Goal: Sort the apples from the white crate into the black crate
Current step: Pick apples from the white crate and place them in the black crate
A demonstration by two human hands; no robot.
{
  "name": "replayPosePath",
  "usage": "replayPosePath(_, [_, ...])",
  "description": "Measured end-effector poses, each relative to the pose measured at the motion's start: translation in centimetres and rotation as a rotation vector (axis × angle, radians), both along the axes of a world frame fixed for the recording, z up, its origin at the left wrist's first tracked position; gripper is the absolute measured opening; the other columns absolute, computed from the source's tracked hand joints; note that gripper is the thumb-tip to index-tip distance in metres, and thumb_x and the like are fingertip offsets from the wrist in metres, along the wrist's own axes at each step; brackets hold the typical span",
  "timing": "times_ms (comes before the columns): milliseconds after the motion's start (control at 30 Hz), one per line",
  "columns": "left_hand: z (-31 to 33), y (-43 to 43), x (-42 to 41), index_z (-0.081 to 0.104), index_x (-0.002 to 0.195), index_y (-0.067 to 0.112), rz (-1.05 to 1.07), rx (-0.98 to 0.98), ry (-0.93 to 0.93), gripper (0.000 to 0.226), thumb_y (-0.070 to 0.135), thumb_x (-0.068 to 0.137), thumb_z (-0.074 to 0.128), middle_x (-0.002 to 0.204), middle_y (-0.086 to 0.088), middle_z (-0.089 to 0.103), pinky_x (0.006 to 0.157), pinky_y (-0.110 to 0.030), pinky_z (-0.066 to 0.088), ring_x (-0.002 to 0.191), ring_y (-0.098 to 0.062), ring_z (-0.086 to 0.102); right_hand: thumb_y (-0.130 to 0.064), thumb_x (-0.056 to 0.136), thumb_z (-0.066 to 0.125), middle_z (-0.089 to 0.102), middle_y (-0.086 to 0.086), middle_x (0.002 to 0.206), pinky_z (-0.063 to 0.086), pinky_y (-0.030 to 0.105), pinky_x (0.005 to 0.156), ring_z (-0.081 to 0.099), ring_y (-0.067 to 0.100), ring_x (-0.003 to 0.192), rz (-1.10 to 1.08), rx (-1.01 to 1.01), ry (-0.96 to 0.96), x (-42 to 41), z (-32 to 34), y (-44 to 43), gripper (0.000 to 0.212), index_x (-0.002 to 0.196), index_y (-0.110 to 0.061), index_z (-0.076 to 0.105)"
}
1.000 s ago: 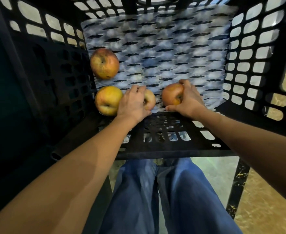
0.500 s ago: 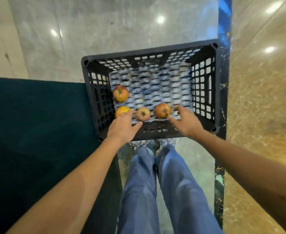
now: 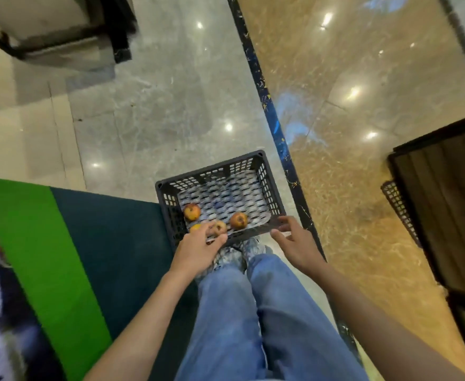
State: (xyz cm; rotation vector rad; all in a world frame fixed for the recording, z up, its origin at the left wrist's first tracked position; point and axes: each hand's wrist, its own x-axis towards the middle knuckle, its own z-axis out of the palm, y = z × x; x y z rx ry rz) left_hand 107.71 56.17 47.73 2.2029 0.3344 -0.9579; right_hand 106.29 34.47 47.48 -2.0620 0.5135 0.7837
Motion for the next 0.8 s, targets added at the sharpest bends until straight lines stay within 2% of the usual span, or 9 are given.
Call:
replayPosePath(167, [3.3, -1.2, -1.5, 0.052, 0.132, 0.016, -0.159, -0.066, 0.019, 0.042, 0.034, 0.093, 0.055, 0.128, -0.006, 0.059, 0.091, -0.024, 0.04, 0.114, -0.019, 0.056, -0.031, 0.094, 0.052, 0.057, 0.009, 0.117, 0.045, 0.036, 0.089, 0.054, 0.019, 0.095, -0.382, -0.037, -0.004, -6.7, 4.6, -2.3, 0.042, 0.132, -0.014, 0.044])
replayPosePath(267, [4.5, -3.5, -1.7, 0.053, 0.128, 0.015, -0.351, -0.098, 0.014, 0.042, 0.039, 0.093, 0.055, 0.124, -0.005, 0.061, 0.095, -0.03, 0.043, 0.11, -0.019, 0.057, -0.029, 0.093, 0.054, 0.059, 0.008, 0.112, 0.043, 0.032, 0.085, 0.054, 0.018, 0.095, -0.679, -0.028, -0.016, -11.7, 6.0, -2.6, 0.038, 0.128, -0.014, 0.048])
replayPosePath(367, [5.4, -7.5, -2.1, 0.05, 0.132, 0.016, -0.621, -0.142, -0.007, 0.045, 0.04, 0.094, 0.052, 0.13, -0.004, 0.059, 0.098, -0.031, 0.043, 0.115, -0.019, 0.056, -0.029, 0.093, 0.055, 0.057, 0.006, 0.108, 0.04, 0.03, 0.082, 0.055, 0.022, 0.097, -0.929, 0.009, -0.002, -16.6, 6.8, -2.3, 0.035, 0.125, -0.017, 0.049])
replayPosePath(433, [6.3, -10.7, -3.0, 0.048, 0.134, 0.014, -0.793, -0.172, -0.038, 0.046, 0.038, 0.095, 0.051, 0.13, -0.004, 0.058, 0.094, -0.028, 0.043, 0.111, -0.018, 0.057, -0.03, 0.093, 0.055, 0.059, 0.008, 0.111, 0.044, 0.029, 0.075, 0.058, 0.024, 0.097, -1.088, 0.028, -0.001, -20.2, 6.9, -2.0, 0.033, 0.124, -0.018, 0.049])
replayPosePath(533, [7.7, -15.8, -5.5, 0.048, 0.133, 0.015, -0.982, -0.245, -0.063, 0.044, 0.036, 0.095, 0.051, 0.128, -0.005, 0.058, 0.087, -0.024, 0.042, 0.099, -0.011, 0.055, -0.029, 0.094, 0.053, 0.057, 0.008, 0.108, 0.042, 0.017, 0.063, 0.059, 0.022, 0.091, -1.331, 0.036, -0.039, -25.4, 7.0, -1.7, 0.031, 0.122, -0.018, 0.049])
replayPosePath(633, [8.2, -20.8, -9.4, 0.05, 0.132, 0.016, -1.185, -0.281, -0.076, 0.044, 0.038, 0.094, 0.052, 0.126, -0.004, 0.059, 0.089, -0.027, 0.044, 0.1, -0.013, 0.058, -0.029, 0.095, 0.051, 0.054, 0.007, 0.11, 0.04, 0.02, 0.06, 0.058, 0.023, 0.095, -1.559, 0.068, -0.03, -30.9, 6.8, -1.2, 0.028, 0.121, -0.018, 0.049])
replayPosePath(700, [8.1, -23.9, -12.6, 0.051, 0.13, 0.015, -1.319, -0.273, -0.09, 0.044, 0.039, 0.094, 0.052, 0.124, -0.002, 0.061, 0.089, -0.029, 0.045, 0.106, -0.017, 0.06, -0.027, 0.094, 0.052, 0.055, 0.01, 0.113, 0.042, 0.022, 0.066, 0.058, 0.024, 0.097, -1.701, 0.085, -0.031, -34.7, 6.6, -0.7, 0.025, 0.118, -0.018, 0.05])
replayPosePath(800, [7.9, -27.2, -18.3, 0.052, 0.13, 0.013, -1.473, -0.29, -0.074, 0.043, 0.037, 0.094, 0.053, 0.118, 0.0, 0.063, 0.085, -0.025, 0.042, 0.109, -0.018, 0.059, -0.028, 0.093, 0.052, 0.057, 0.01, 0.113, 0.043, 0.03, 0.082, 0.058, 0.027, 0.1, -1.871, 0.099, -0.038, -40.1, 6.4, -0.2, 0.029, 0.12, -0.017, 0.051])
